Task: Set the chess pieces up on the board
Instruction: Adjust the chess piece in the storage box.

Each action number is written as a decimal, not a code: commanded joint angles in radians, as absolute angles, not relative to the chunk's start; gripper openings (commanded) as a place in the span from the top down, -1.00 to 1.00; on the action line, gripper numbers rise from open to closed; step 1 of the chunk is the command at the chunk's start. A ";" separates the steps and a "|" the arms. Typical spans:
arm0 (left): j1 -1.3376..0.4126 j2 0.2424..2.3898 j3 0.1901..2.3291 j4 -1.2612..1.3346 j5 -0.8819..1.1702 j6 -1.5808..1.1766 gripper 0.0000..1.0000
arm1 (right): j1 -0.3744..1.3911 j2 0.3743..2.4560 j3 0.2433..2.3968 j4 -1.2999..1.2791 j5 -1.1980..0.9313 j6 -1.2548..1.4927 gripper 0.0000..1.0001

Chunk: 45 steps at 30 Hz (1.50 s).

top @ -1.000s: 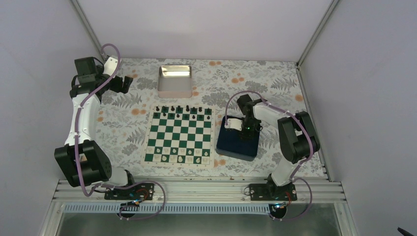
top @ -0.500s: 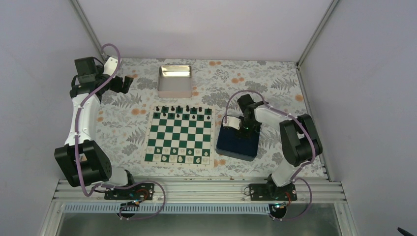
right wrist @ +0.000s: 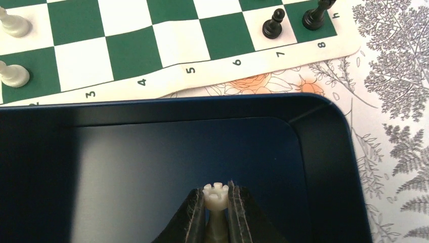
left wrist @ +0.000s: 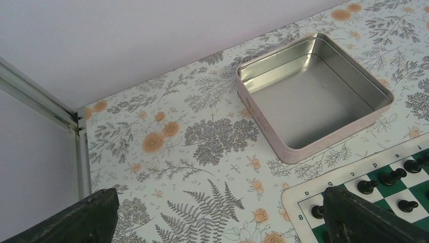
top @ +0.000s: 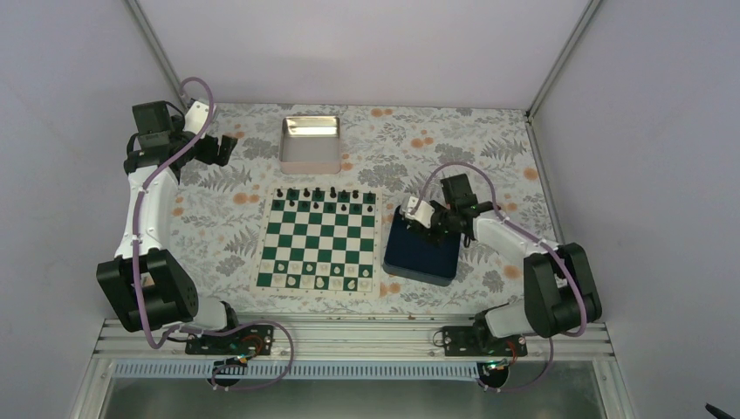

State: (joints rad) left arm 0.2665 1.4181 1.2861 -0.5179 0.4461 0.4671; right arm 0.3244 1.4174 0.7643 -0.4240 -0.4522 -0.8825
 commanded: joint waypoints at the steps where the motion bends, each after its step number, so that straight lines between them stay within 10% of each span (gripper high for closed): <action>1: 0.273 1.400 1.279 -0.519 0.478 0.480 -1.00 | 0.300 1.396 0.676 -0.227 -0.563 -0.794 0.79; 33: 0.272 1.409 1.260 -0.513 0.527 0.497 -1.00 | 0.207 1.554 0.663 -0.028 -0.768 -0.734 0.49; 45: 0.271 1.399 1.265 -0.514 0.535 0.497 -1.00 | 0.212 1.525 0.944 -0.577 -0.530 -0.982 -0.08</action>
State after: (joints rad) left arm 0.2665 1.4181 1.2686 -0.5167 0.5030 0.4858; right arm 0.2138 1.5021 0.8074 -0.3031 -0.6529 -0.8520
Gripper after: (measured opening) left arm 0.999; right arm 0.523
